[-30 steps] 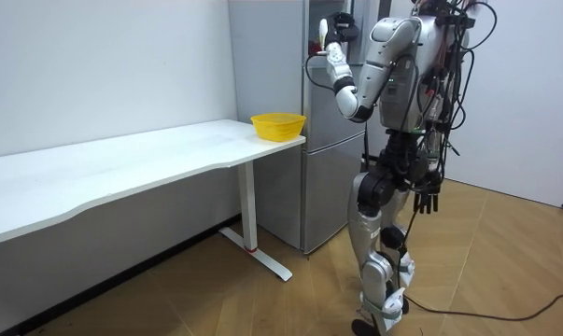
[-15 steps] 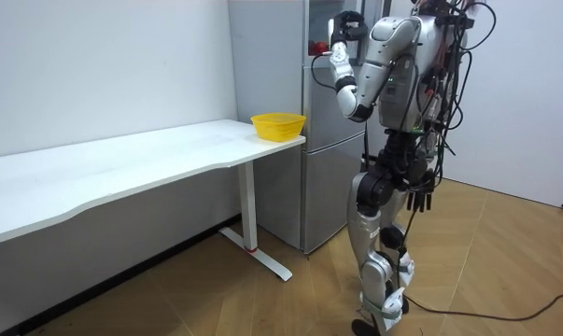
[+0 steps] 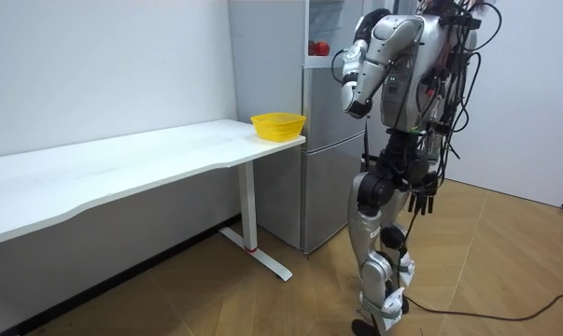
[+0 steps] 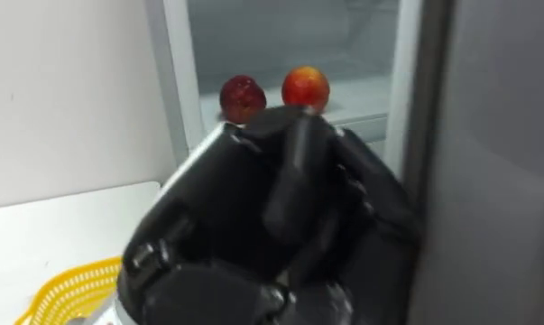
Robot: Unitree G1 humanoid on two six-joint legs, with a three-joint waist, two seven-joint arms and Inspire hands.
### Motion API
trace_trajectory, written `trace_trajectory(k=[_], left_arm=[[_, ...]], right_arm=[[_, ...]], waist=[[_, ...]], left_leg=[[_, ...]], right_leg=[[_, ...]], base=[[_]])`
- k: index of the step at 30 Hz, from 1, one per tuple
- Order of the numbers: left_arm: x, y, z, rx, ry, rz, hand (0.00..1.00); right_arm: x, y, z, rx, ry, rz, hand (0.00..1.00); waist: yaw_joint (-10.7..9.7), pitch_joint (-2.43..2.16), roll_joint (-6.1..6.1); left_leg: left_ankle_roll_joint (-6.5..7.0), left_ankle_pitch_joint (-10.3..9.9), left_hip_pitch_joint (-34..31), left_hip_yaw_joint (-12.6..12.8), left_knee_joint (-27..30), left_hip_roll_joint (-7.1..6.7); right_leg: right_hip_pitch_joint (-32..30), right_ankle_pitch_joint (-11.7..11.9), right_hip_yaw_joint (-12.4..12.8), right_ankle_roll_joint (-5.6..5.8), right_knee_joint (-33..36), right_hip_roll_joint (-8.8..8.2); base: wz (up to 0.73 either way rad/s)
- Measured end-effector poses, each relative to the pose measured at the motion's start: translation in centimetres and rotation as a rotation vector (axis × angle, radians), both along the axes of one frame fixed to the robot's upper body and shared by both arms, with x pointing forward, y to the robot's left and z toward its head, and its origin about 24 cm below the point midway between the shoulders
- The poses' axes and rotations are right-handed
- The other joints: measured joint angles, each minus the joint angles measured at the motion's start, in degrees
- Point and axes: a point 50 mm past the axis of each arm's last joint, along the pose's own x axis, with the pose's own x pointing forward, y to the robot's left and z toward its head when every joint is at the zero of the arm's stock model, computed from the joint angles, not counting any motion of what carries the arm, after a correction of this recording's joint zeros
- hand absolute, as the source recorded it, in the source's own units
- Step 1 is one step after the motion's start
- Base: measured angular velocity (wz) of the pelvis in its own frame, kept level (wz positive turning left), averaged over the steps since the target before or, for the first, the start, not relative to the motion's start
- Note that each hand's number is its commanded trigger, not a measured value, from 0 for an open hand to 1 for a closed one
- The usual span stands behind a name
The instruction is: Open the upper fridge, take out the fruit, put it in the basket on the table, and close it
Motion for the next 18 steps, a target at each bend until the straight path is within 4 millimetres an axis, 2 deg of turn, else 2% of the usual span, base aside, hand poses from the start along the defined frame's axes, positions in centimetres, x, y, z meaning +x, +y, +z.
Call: trace_trajectory(k=[6, 11, 18], left_arm=[[-1.0, -1.3, -0.3, 0.003, 0.000, -0.135, 1.00], [-1.7, -2.6, 0.6, -0.003, -0.041, -0.265, 1.00], [-1.6, -3.5, 0.7, 0.000, -0.051, -0.309, 1.00]], right_arm=[[1.1, -0.1, 0.1, -0.001, -0.019, 0.034, 0.00], [2.0, 0.0, 0.2, 0.005, -0.047, 0.053, 0.00], [2.7, 0.1, 0.2, -0.001, -0.078, 0.067, 0.00]], waist=[[-0.9, 0.15, -0.25], [-1.1, 0.13, -0.21], [-2.7, 0.23, -0.16]], left_leg=[[0.00, 0.0, -0.6, 0.0, 0.0, 0.00], [0.00, 0.0, -1.0, 0.0, 0.0, 0.07], [0.00, 0.0, -0.9, -0.1, 0.0, 0.08]], right_leg=[[-0.9, 0.0, 0.1, -0.06, -0.2, 0.02], [-1.4, 0.3, 0.6, -0.10, -0.2, 0.22], [-1.2, 0.3, 1.1, -0.11, -0.2, 0.35]], base=[[0.00], [-0.03], [-0.06]])
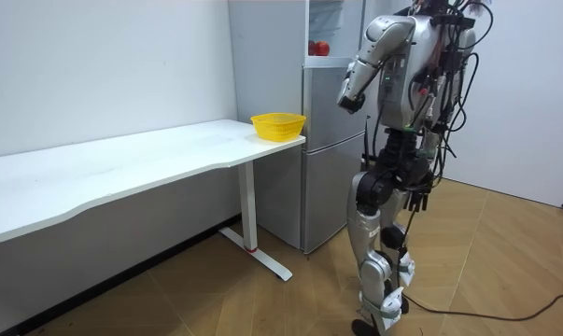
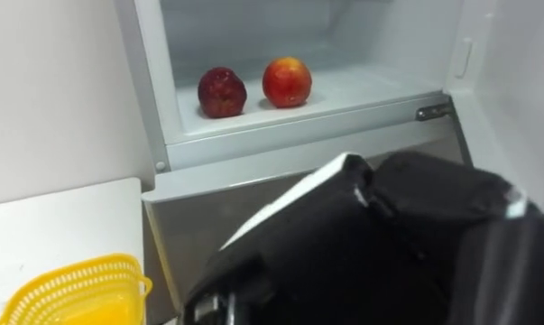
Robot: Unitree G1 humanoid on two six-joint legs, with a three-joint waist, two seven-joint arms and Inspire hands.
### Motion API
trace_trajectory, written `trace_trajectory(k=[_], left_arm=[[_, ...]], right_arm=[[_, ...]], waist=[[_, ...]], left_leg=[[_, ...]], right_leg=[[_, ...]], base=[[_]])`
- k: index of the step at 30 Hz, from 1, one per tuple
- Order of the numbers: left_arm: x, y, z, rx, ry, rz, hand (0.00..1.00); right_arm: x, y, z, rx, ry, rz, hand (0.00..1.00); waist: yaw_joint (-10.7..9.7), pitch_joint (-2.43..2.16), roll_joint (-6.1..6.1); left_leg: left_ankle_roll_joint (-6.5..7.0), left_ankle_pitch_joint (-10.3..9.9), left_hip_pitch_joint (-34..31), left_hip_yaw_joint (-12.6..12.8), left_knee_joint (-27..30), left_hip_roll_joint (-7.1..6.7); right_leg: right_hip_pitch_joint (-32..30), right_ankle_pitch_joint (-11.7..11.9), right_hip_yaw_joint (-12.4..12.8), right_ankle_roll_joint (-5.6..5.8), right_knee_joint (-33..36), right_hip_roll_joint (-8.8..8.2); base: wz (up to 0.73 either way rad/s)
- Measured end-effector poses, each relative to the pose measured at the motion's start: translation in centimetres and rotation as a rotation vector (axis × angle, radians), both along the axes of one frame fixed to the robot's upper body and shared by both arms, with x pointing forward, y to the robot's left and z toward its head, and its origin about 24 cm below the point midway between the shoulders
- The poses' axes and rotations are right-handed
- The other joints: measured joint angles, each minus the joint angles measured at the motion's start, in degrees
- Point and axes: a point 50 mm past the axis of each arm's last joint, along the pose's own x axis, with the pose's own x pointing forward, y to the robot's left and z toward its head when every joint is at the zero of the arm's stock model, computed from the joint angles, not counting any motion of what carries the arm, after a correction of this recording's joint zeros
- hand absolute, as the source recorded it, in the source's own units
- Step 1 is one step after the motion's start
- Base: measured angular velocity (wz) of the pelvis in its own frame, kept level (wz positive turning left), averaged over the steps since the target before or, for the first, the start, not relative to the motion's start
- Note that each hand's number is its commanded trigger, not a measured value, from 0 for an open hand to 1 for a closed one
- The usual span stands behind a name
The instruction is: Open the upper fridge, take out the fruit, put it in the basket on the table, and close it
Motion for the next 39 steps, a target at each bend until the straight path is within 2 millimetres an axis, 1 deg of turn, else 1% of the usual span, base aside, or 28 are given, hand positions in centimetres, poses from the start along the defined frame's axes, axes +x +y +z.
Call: trace_trajectory(k=[3, 4, 6, 8, 9, 10, 11, 17, 20, 23, 26, 30, 31, 33, 34, 35, 36, 37, 38, 39], left_arm=[[0.3, -0.1, -0.3, 0.009, 0.013, 0.004, 1.00], [0.3, -0.1, -0.3, 0.009, 0.013, 0.004, 1.00], [0.2, -0.1, -0.2, 0.006, 0.011, 0.003, 1.00], [0.2, -0.2, -0.3, 0.007, 0.012, 0.001, 1.00], [0.2, -0.2, -0.3, 0.007, 0.012, 0.001, 0.69], [0.2, -0.2, -0.3, 0.007, 0.012, 0.000, 0.45], [0.2, -0.2, -0.3, 0.007, 0.012, 0.000, 0.00], [0.2, -0.2, -0.3, 0.008, 0.011, 0.002, 0.00], [0.2, -0.2, -0.3, 0.007, 0.010, 0.003, 0.00], [0.3, -0.1, -0.3, 0.012, 0.010, 0.008, 0.00], [0.8, 0.6, -0.4, 0.025, -0.004, 0.052, 0.00], [1.3, 1.4, -0.6, 0.019, 0.014, 0.104, 0.00], [1.4, 1.6, -0.7, 0.018, 0.022, 0.115, 0.00], [1.6, 2.3, -0.8, 0.007, 0.033, 0.147, 0.00], [1.7, 3.0, -0.9, -0.001, 0.046, 0.183, 0.00], [1.8, 3.4, -1.0, -0.004, 0.052, 0.206, 0.00], [1.9, 4.4, -1.2, -0.011, 0.067, 0.260, 0.00], [2.3, 5.4, -1.4, -0.013, 0.087, 0.319, 0.00], [2.5, 5.8, -1.5, -0.012, 0.098, 0.349, 0.00], [2.9, 6.8, -1.6, -0.012, 0.117, 0.408, 0.00]], right_arm=[[0.0, -0.2, 0.0, 0.001, -0.007, -0.014, 0.00], [-0.1, -0.3, 0.1, -0.002, -0.005, -0.017, 0.00], [-0.1, -0.6, 0.1, -0.010, -0.003, -0.017, 0.00], [-0.1, -0.8, 0.2, -0.014, -0.004, -0.018, 0.00], [-0.1, -0.9, 0.2, -0.015, -0.004, -0.021, 0.00], [-0.2, -1.0, 0.2, -0.016, -0.001, -0.027, 0.00], [-0.3, -1.0, 0.2, -0.016, -0.001, -0.029, 0.00], [0.0, -1.0, 0.2, -0.022, -0.016, -0.019, 0.00], [0.0, -1.0, 0.2, -0.021, -0.016, -0.018, 0.00], [0.1, -0.9, 0.2, -0.019, -0.017, -0.018, 0.00], [-0.4, -0.9, 0.1, -0.020, -0.001, -0.008, 0.00], [-0.8, -0.8, 0.1, -0.013, 0.014, -0.011, 0.00], [-1.0, -0.8, 0.1, -0.012, 0.019, -0.014, 0.00], [-1.4, -0.8, 0.0, -0.013, 0.027, -0.023, 0.00], [-1.7, -0.9, 0.0, -0.014, 0.031, -0.029, 0.00], [-2.0, -0.9, 0.0, -0.015, 0.036, -0.032, 0.00], [-2.5, -0.9, -0.1, -0.016, 0.046, -0.034, 0.00], [-2.9, -0.9, -0.1, -0.016, 0.058, -0.040, 0.00], [-3.0, -0.9, -0.1, -0.016, 0.061, -0.046, 0.00], [-3.3, -1.0, -0.1, -0.017, 0.065, -0.065, 0.00]], waist=[[-0.9, 0.04, -0.02], [-1.0, 0.10, 0.08], [-1.0, 0.45, 0.31], [-1.0, 0.54, 0.47], [-1.0, 0.56, 0.45], [-1.0, 0.57, 0.45], [-1.0, 0.57, 0.45], [-0.8, 0.66, 0.26], [-0.5, 0.56, 0.00], [-0.2, 0.53, -0.47], [0.6, 0.49, -1.08], [2.6, 0.43, -1.80], [3.3, 0.21, -1.95], [4.6, -0.18, -2.07], [5.9, -0.28, -1.94], [6.5, -0.37, -1.96], [7.4, -0.53, -1.94], [8.3, -0.53, -1.94], [8.7, -0.52, -1.95], [9.5, -0.52, -1.94]], left_leg=[[0.00, 0.0, 0.1, 0.3, 0.0, -0.01], [0.00, 0.0, 0.4, 0.7, 0.0, 0.00], [0.00, 0.0, 0.9, 1.2, -0.1, 0.02], [0.00, 0.0, 0.8, 1.3, -0.1, -0.01], [0.00, 0.0, 0.8, 1.3, -0.1, 0.00], [0.00, 0.0, 0.8, 1.3, -0.1, 0.02], [0.00, 0.0, 0.8, 1.3, -0.1, 0.03], [0.00, 0.0, 0.4, 1.3, -0.4, 0.04], [0.00, 0.0, 0.4, 1.3, -0.5, 0.03], [0.00, 0.0, 0.4, 1.2, -0.6, 0.06], [0.00, 0.0, 1.1, 1.3, -1.0, 0.21], [0.00, 0.0, 1.6, 1.2, -1.0, 0.11], [0.00, 0.0, 1.5, 1.1, -1.0, 0.09], [0.00, 0.0, 1.7, 0.9, -1.0, 0.08], [0.00, 0.0, 2.0, 0.7, -1.0, 0.11], [0.00, 0.0, 2.1, 0.7, -1.0, 0.11], [0.00, 0.0, 2.2, 0.5, -1.0, 0.16], [0.00, 0.0, 2.2, -0.1, -1.0, 0.17], [0.00, 0.0, 2.2, -0.4, -1.0, 0.17], [0.00, 0.0, 2.1, -0.5, -0.9, 0.18]], right_leg=[[0.3, 0.0, 0.1, 0.00, -0.6, 0.04], [0.4, 0.0, 0.3, 0.02, -0.8, 0.08], [0.8, 0.1, 0.4, 0.04, -0.9, 0.11], [0.7, 0.1, 0.5, 0.05, -0.9, 0.10], [0.7, 0.1, 0.5, 0.05, -0.9, 0.11], [0.7, 0.1, 0.5, 0.05, -0.9, 0.13], [0.7, 0.1, 0.5, 0.05, -0.9, 0.14], [0.4, 0.1, 0.3, 0.05, -1.0, 0.11], [0.2, 0.1, 0.3, 0.06, -0.8, 0.08], [0.0, 0.1, 0.3, 0.05, -0.5, 0.10], [0.8, 0.1, 0.2, 0.04, -0.6, 0.01], [1.5, 0.1, -0.7, 0.05, -0.7, -0.07], [1.7, 0.1, -1.1, 0.06, -0.9, -0.21], [2.0, 0.1, -1.3, 0.07, -1.0, -0.24], [2.5, 0.1, -1.5, 0.07, -1.3, -0.27], [2.6, 0.1, -1.5, 0.07, -1.4, -0.25], [2.8, 0.1, -1.6, 0.06, -1.4, -0.22], [3.1, 0.1, -2.1, 0.05, -1.5, -0.28], [3.2, 0.1, -2.3, 0.05, -1.5, -0.29], [3.5, 0.1, -2.9, 0.05, -1.8, -0.40]], base=[[0.00], [-0.06], [-0.10], [-0.06], [0.00], [0.00], [0.00], [0.00], [0.00], [0.00], [0.03], [0.10], [0.18], [0.09], [0.05], [0.06], [0.14], [0.20], [0.27], [0.22]])
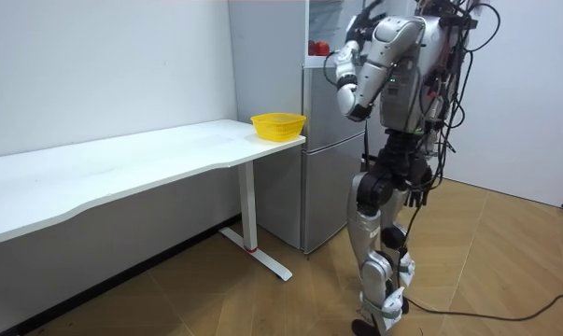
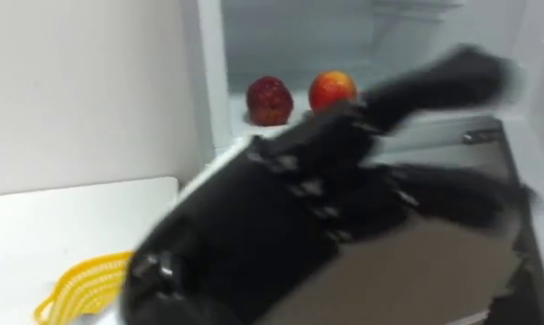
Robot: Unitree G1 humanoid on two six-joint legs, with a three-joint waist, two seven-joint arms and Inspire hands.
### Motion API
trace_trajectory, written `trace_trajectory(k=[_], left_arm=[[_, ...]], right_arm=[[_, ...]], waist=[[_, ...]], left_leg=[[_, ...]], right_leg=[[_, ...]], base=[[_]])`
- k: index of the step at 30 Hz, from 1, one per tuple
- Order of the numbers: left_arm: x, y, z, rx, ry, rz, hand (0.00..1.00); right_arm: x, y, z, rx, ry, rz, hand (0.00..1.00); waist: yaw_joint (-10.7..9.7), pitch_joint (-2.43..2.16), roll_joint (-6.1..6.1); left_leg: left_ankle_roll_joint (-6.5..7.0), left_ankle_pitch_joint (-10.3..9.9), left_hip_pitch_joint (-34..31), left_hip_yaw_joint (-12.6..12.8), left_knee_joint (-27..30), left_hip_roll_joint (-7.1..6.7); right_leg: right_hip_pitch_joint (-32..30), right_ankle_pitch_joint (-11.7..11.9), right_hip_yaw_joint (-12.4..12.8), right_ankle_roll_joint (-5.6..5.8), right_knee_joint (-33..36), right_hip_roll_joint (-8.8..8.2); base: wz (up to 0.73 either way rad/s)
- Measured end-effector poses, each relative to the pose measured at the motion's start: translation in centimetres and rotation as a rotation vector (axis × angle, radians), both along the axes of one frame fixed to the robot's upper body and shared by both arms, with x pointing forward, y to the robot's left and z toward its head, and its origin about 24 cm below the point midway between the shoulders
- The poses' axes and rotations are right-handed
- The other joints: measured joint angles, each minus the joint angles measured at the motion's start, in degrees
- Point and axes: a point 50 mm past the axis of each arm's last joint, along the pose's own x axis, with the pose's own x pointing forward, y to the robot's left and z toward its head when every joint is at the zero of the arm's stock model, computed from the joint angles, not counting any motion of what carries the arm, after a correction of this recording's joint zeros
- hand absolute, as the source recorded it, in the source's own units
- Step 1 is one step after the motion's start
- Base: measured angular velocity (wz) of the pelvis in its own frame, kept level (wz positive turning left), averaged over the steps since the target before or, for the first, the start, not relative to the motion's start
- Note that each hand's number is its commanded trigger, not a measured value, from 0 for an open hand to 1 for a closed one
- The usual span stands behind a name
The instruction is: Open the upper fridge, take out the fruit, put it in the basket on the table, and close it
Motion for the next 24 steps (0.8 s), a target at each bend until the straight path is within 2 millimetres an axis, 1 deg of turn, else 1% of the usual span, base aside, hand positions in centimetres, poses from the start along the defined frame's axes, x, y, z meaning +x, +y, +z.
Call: trace_trajectory(k=[1, 2, 4, 5, 7, 8, 10, 11, 12, 13, 14, 15, 16, 17, 18, 19, 20, 22, 23, 24], left_arm=[[0.3, 0.9, -0.1, -0.006, 0.010, 0.061, 0.00], [0.4, 1.3, -0.1, -0.005, 0.011, 0.096, 0.00], [0.9, 2.7, -0.1, 0.010, 0.009, 0.219, 0.00], [1.0, 3.0, -0.1, 0.014, 0.010, 0.250, 0.00], [1.0, 4.8, -0.2, 0.010, 0.028, 0.388, 0.00], [1.0, 5.3, -0.2, 0.005, 0.031, 0.428, 0.00], [1.1, 7.5, 0.2, -0.013, 0.031, 0.595, 0.00], [1.1, 8.3, 0.2, -0.012, 0.027, 0.652, 0.00], [0.9, 10.0, 0.2, -0.005, 0.023, 0.779, 0.00], [0.6, 11.7, 0.0, -0.002, 0.032, 0.905, 0.00], [0.4, 12.6, -0.1, -0.002, 0.039, 0.966, 0.00], [0.0, 14.3, -0.2, -0.005, 0.052, 1.080, 0.00], [-0.6, 15.9, -0.2, -0.012, 0.061, 1.196, 0.00], [-1.0, 16.6, -0.2, -0.015, 0.065, 1.256, 0.00], [-1.8, 18.2, -0.3, -0.026, 0.075, 1.375, 0.00], [-2.4, 19.3, -0.5, -0.033, 0.087, 1.475, 0.00], [-2.7, 19.8, -0.5, -0.037, 0.094, 1.520, 0.00], [-3.7, 21.3, -0.9, -0.039, 0.113, 1.673, 0.00], [-4.0, 21.8, -1.1, -0.033, 0.118, 1.718, 0.00], [-4.3, 22.8, -1.8, -0.014, 0.149, 1.797, 0.00]], right_arm=[[-0.2, -0.1, 0.0, -0.004, 0.000, -0.015, 0.00], [-0.3, -0.1, 0.0, -0.007, 0.000, -0.015, 0.00], [-0.7, 0.1, -0.1, -0.014, 0.002, -0.015, 0.00], [-0.9, 0.1, -0.1, -0.015, 0.006, -0.019, 0.00], [-1.4, 0.5, -0.2, -0.017, -0.001, -0.044, 0.00], [-1.3, 0.6, -0.2, -0.016, -0.003, -0.046, 0.00], [-1.9, 0.7, -0.2, -0.019, 0.003, -0.069, 0.00], [-2.1, 0.6, -0.2, -0.020, 0.005, -0.083, 0.00], [-2.6, 0.5, -0.2, -0.024, 0.009, -0.107, 0.00], [-3.1, 0.5, -0.2, -0.027, 0.010, -0.128, 0.00], [-3.1, 0.4, -0.2, -0.028, 0.001, -0.144, 0.00], [-3.6, 0.3, -0.1, -0.032, -0.003, -0.163, 0.00], [-4.1, 0.3, -0.1, -0.035, 0.004, -0.183, 0.00], [-4.3, 0.3, -0.1, -0.040, 0.006, -0.191, 0.00], [-4.6, 0.2, -0.1, -0.050, 0.004, -0.213, 0.00], [-5.1, 0.1, 0.0, -0.061, 0.009, -0.225, 0.00], [-5.0, 0.1, 0.0, -0.065, 0.002, -0.224, 0.00], [-5.2, 0.1, 0.1, -0.069, 0.002, -0.221, 0.00], [-5.0, 0.1, 0.1, -0.070, -0.005, -0.220, 0.00], [-4.7, -0.1, 0.1, -0.073, -0.020, -0.216, 0.00]], waist=[[1.0, 0.00, 0.00], [1.4, 0.00, 0.00], [3.2, -0.07, 0.24], [3.7, 0.03, 0.10], [4.3, -0.01, 0.16], [4.6, 0.00, 0.15], [6.6, 0.07, 0.54], [7.1, 0.08, 0.73], [7.3, 0.08, 1.11], [7.8, 0.11, 1.50], [8.4, 0.15, 1.74], [9.5, 0.24, 2.00], [10.5, 0.21, 2.21], [10.9, 0.18, 2.26], [11.5, 0.13, 2.43], [12.0, 0.19, 2.56], [12.2, 0.20, 2.69], [13.4, 0.25, 2.90], [13.4, 0.27, 2.98], [13.4, 0.32, 3.24]], left_leg=[[0.00, 0.0, -0.2, -0.2, 0.2, 0.00], [0.00, 0.0, -0.3, -0.3, 0.4, -0.01], [0.00, 0.0, -0.3, -1.4, 0.5, -0.04], [0.00, 0.0, -0.2, -1.4, 0.5, -0.04], [0.00, 0.0, 0.0, -1.7, 0.5, -0.04], [0.00, 0.0, -0.1, -1.8, 0.5, -0.05], [0.00, 0.0, 0.0, -1.9, 0.5, -0.09], [-0.01, 0.0, 0.0, -1.9, 0.5, -0.09], [-0.01, 0.0, 0.1, -2.1, 0.5, -0.10], [-0.01, 0.0, 0.2, -2.1, 0.5, -0.11], [-0.01, 0.0, 0.2, -2.1, 0.5, -0.12], [-0.01, 0.0, 0.1, -2.2, 0.6, -0.14], [-0.01, 0.0, 0.0, -2.3, 0.6, -0.15], [-0.01, 0.0, -0.1, -2.4, 0.7, -0.16], [-0.01, 0.0, -0.2, -2.6, 0.7, -0.19], [-0.01, 0.0, -0.2, -3.1, 0.8, -0.23], [-0.01, 0.0, -0.2, -3.2, 0.8, -0.25], [-0.01, 0.0, -0.3, -3.7, 0.9, -0.33], [-0.01, 0.0, -0.4, -3.9, 0.8, -0.35], [-0.01, 0.0, -0.4, -4.2, 0.8, -0.41]], right_leg=[[0.0, 0.0, -0.2, -0.01, -0.1, -0.04], [0.1, 0.0, -0.3, -0.01, -0.1, -0.06], [0.4, 0.0, -0.7, -0.06, -0.2, -0.08], [0.5, -0.1, -0.7, -0.08, -0.2, -0.11], [0.9, -0.3, -1.3, -0.16, -0.2, -0.23], [1.0, -0.3, -1.4, -0.16, -0.2, -0.27], [1.0, -0.4, -1.5, -0.17, -0.2, -0.28], [1.1, -0.4, -1.5, -0.17, -0.2, -0.28], [1.2, -0.4, -1.6, -0.17, -0.2, -0.31], [1.3, -0.4, -1.6, -0.17, -0.2, -0.30], [1.3, -0.4, -1.6, -0.17, -0.2, -0.29], [1.3, -0.4, -1.6, -0.18, -0.2, -0.30], [1.2, -0.5, -1.7, -0.19, -0.3, -0.31], [1.2, -0.5, -1.8, -0.18, -0.3, -0.34], [1.3, -0.5, -2.0, -0.18, -0.6, -0.37], [1.8, -0.5, -2.6, -0.17, -1.1, -0.51], [1.9, -0.5, -3.0, -0.17, -1.1, -0.63], [2.1, -0.6, -3.6, -0.11, -1.2, -0.80], [2.1, -0.6, -3.8, -0.10, -1.2, -0.86], [2.1, -0.7, -3.9, -0.06, -1.1, -0.92]], base=[[0.17], [0.13], [0.13], [0.10], [0.11], [0.11], [0.00], [0.00], [0.04], [0.00], [0.00], [0.00], [0.03], [0.09], [0.16], [0.20], [0.26], [0.18], [0.14], [0.13]])
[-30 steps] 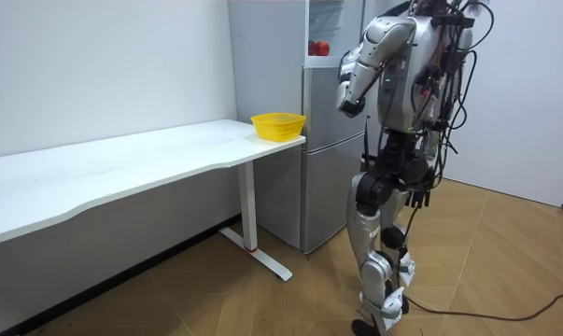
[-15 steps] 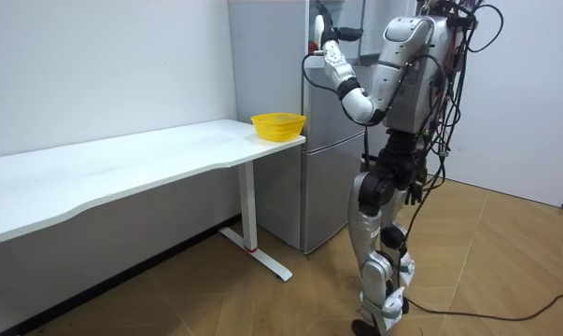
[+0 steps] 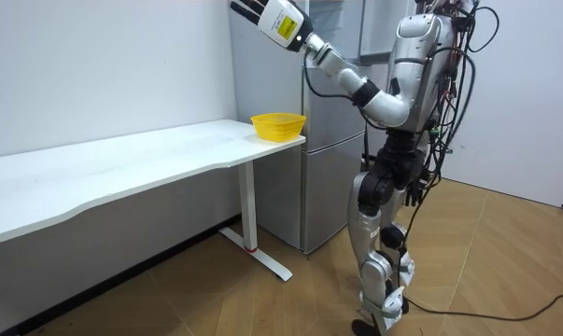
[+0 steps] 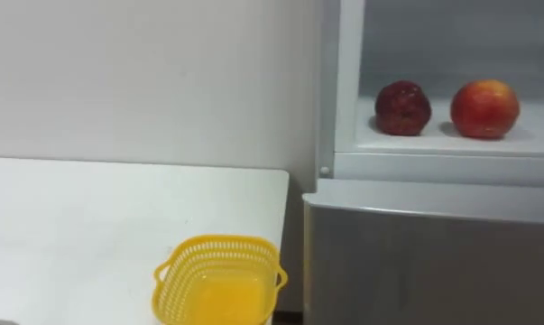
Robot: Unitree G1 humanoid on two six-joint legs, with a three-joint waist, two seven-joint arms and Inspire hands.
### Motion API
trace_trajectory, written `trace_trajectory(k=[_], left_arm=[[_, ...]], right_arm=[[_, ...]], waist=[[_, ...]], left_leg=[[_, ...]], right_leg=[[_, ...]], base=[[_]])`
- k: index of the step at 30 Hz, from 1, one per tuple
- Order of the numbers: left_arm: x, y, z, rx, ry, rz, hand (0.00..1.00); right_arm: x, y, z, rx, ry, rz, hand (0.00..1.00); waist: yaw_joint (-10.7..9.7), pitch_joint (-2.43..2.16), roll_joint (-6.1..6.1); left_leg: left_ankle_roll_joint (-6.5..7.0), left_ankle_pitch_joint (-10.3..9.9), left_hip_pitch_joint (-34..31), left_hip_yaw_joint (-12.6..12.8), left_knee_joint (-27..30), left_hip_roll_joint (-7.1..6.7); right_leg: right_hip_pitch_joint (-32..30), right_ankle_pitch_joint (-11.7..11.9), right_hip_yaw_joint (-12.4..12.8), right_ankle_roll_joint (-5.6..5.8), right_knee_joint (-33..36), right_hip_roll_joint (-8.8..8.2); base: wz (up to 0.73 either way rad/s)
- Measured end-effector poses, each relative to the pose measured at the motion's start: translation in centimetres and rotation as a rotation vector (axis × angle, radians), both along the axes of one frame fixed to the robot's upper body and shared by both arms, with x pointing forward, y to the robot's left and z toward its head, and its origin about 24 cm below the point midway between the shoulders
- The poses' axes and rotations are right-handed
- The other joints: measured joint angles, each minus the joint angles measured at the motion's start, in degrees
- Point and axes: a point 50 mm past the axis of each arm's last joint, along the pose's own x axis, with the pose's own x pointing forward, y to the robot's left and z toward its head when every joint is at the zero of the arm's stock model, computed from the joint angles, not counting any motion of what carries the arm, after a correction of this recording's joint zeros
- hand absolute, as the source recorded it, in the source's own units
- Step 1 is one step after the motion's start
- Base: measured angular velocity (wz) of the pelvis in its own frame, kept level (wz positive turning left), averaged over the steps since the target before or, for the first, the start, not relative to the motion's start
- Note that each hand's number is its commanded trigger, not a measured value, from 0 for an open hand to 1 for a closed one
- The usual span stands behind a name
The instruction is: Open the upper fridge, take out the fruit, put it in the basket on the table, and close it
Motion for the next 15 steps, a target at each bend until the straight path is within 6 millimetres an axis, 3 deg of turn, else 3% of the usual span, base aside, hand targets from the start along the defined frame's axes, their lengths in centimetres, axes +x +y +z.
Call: trace_trajectory(k=[4, 5, 9, 15], left_arm=[[-1.4, 2.9, -4.2, -0.105, 0.186, 0.185, 0.00], [-1.6, 3.2, -4.8, -0.117, 0.211, 0.198, 0.00], [-3.3, 4.8, -10.3, -0.241, 0.427, 0.307, 0.00], [-4.7, 3.4, -18.2, -0.373, 0.747, 0.323, 0.00]], right_arm=[[1.0, -0.2, 0.1, -0.006, -0.035, 0.038, 0.00], [1.0, -0.2, 0.1, -0.005, -0.038, 0.034, 0.00], [1.0, -0.4, 0.2, -0.002, -0.041, 0.013, 0.00], [1.6, -0.5, 0.3, 0.015, -0.060, 0.016, 0.00]], waist=[[-0.1, -0.37, 0.69], [-0.1, -0.38, 0.62], [-0.4, -0.53, 0.28], [-0.9, -0.44, -1.11]], left_leg=[[0.00, 0.0, -0.1, -0.3, 0.1, -0.07], [0.00, 0.0, -0.1, -0.4, 0.1, -0.07], [0.00, 0.0, 0.0, -0.8, 0.2, -0.15], [0.01, 0.0, -0.3, -2.0, 0.6, -0.72]], right_leg=[[0.0, -0.1, -0.2, 0.01, 0.1, -0.02], [-0.1, -0.1, -0.5, 0.00, 0.1, -0.04], [-0.2, -0.4, -0.8, -0.02, 0.3, -0.59], [0.2, -1.0, -1.6, 0.28, 1.3, -0.94]], base=[[0.04], [0.05], [0.06], [0.11]])
